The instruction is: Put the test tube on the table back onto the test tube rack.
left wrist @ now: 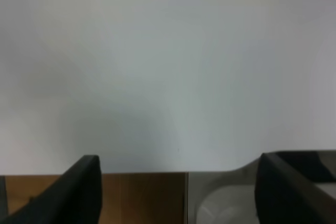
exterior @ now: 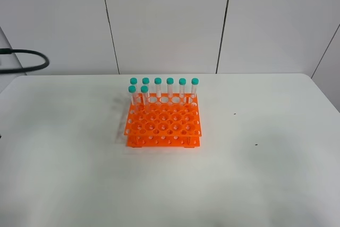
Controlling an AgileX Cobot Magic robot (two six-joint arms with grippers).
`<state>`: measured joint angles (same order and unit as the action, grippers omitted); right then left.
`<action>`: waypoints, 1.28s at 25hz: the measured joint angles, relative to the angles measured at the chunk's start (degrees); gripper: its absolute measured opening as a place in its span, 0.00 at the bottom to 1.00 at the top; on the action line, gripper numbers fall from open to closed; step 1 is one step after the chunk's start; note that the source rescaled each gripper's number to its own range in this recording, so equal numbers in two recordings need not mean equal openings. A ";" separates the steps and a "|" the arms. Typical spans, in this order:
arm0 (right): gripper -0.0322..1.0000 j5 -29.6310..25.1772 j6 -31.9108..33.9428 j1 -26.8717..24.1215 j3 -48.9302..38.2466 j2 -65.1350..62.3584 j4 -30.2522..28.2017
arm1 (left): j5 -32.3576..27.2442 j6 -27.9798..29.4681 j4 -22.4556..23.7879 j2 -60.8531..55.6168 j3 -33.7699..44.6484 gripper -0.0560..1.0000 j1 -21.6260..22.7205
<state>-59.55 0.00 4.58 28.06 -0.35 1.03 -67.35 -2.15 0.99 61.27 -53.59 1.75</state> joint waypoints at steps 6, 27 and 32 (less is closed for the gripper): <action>1.00 0.00 0.00 0.00 0.00 0.00 0.00 | -0.22 0.00 0.00 -27.27 10.70 0.94 0.00; 1.00 0.35 0.00 0.00 0.00 0.00 0.00 | 6.92 0.28 -5.37 -55.43 25.61 0.93 0.00; 1.00 0.35 0.00 0.00 0.00 0.00 0.00 | 6.92 0.03 -5.37 -55.43 25.61 0.93 0.00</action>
<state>-59.21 0.00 4.58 28.06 -0.35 1.03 -60.43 -2.12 -4.38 5.84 -27.98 1.75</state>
